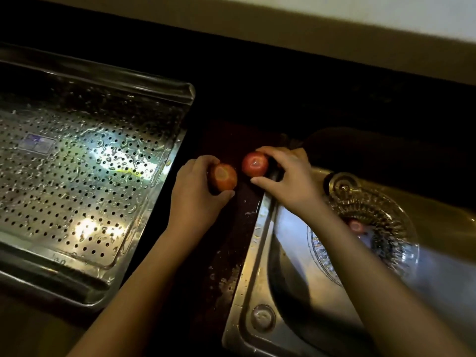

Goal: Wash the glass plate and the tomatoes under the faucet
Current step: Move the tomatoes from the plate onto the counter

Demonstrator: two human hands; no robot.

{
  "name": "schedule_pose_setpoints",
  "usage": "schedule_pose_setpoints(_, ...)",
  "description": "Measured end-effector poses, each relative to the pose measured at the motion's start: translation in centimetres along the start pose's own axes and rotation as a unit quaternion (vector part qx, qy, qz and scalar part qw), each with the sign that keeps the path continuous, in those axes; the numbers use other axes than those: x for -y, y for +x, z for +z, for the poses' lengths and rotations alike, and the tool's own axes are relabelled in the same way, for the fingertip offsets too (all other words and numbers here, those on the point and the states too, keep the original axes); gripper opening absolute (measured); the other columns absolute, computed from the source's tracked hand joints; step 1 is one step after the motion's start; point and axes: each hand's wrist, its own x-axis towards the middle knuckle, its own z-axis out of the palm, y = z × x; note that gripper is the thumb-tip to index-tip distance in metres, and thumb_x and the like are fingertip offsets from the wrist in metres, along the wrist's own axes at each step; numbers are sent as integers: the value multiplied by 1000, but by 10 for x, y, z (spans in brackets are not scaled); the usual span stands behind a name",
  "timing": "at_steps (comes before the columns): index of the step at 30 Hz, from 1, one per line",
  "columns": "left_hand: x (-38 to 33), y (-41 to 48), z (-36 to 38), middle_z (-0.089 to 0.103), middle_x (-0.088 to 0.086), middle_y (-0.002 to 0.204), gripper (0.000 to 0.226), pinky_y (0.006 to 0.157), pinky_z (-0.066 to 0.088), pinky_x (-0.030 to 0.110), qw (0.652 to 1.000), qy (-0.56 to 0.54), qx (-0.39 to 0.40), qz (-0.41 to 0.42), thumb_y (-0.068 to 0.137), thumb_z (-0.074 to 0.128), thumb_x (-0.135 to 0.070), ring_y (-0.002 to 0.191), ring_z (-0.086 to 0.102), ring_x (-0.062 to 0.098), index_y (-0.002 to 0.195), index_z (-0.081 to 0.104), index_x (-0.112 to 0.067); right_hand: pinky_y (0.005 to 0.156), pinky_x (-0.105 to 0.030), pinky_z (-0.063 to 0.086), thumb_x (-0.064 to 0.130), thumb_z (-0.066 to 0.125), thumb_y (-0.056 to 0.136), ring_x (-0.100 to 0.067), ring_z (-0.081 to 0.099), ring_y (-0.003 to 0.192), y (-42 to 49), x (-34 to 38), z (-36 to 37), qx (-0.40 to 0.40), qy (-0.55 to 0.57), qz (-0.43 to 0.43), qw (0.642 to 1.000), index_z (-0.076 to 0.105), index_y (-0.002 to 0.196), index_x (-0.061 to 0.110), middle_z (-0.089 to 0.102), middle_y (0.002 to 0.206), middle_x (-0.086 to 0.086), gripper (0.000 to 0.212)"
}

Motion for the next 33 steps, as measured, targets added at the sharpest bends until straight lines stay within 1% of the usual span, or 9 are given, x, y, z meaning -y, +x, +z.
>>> schedule_pose_setpoints(3, 4, 1, 2, 53, -5, 111, 59, 85, 47, 31, 1000, -16, 12, -6, 64, 82, -25, 104, 54, 18, 115, 53, -22, 96, -41, 36, 36, 74, 72, -22, 39, 113, 1, -1, 4, 1, -5, -3, 1000, 54, 125, 26, 59, 122, 4, 58)
schedule_pose_setpoints(6, 4, 3, 3, 48, -10, 106, 59, 82, 44, 28, 1000, -17, 18, -6, 65, 81, -27, 101, 54, 18, 116, 52, -22, 93, -38, 36, 37, 73, 72, -21, 38, 112, 1, -3, 4, -2, -2, -9, 1000, 54, 125, 26, 59, 121, 4, 57)
schedule_pose_setpoints(14, 4, 6, 3, 52, 0, 118, 61, 89, 47, 36, 999, -19, 40, -6, 66, 80, -26, 107, 52, 21, 119, 51, -19, 90, -33, 32, 36, 72, 74, -20, 37, 112, 3, -2, 8, 7, -11, -19, 1000, 51, 125, 23, 56, 125, 2, 57)
schedule_pose_setpoints(17, 5, 6, 2, 52, -1, 119, 61, 87, 46, 33, 999, -17, 45, -8, 67, 80, -26, 105, 52, 21, 120, 50, -20, 87, -28, 30, 36, 72, 74, -21, 37, 114, 3, -3, 10, 3, -12, -19, 1000, 51, 126, 21, 56, 126, 1, 58)
schedule_pose_setpoints(21, 8, 6, 1, 52, -1, 121, 64, 85, 44, 30, 999, -12, 52, -8, 66, 80, -26, 103, 53, 22, 122, 48, -21, 88, -29, 30, 38, 71, 75, -22, 36, 117, 2, -1, 11, 3, -11, -14, 1000, 49, 128, 20, 54, 126, -2, 60)
schedule_pose_setpoints(23, 9, 6, 1, 53, 0, 122, 67, 85, 44, 30, 998, -14, 55, -3, 66, 81, -26, 105, 53, 22, 123, 48, -21, 89, -28, 30, 39, 71, 75, -23, 36, 117, 1, -1, 11, 5, -15, -14, 1000, 48, 129, 20, 54, 127, -2, 61)
schedule_pose_setpoints(28, 5, 4, -2, 49, 2, 129, 72, 96, 46, 40, 998, -11, 58, 15, 67, 80, -26, 118, 46, 21, 129, 45, -20, 92, -32, 31, 39, 68, 78, -23, 36, 118, 3, -2, 8, 3, -27, -7, 1000, 46, 131, 21, 55, 125, -1, 61)
schedule_pose_setpoints(30, 2, 4, -5, 48, 3, 129, 71, 99, 44, 38, 998, 0, 61, 23, 68, 79, -25, 120, 45, 21, 130, 44, -19, 91, -31, 31, 39, 68, 78, -23, 37, 117, 4, -1, 5, 4, -27, -6, 1000, 47, 131, 20, 55, 125, -2, 60)
schedule_pose_setpoints(33, -4, 2, -11, 47, 5, 131, 69, 98, 34, 27, 998, 32, 50, 35, 71, 77, -24, 122, 41, 22, 131, 44, -17, 91, -32, 32, 39, 69, 77, -23, 37, 117, 3, -2, 1, 4, -22, -5, 1000, 47, 131, 20, 55, 124, -2, 61)
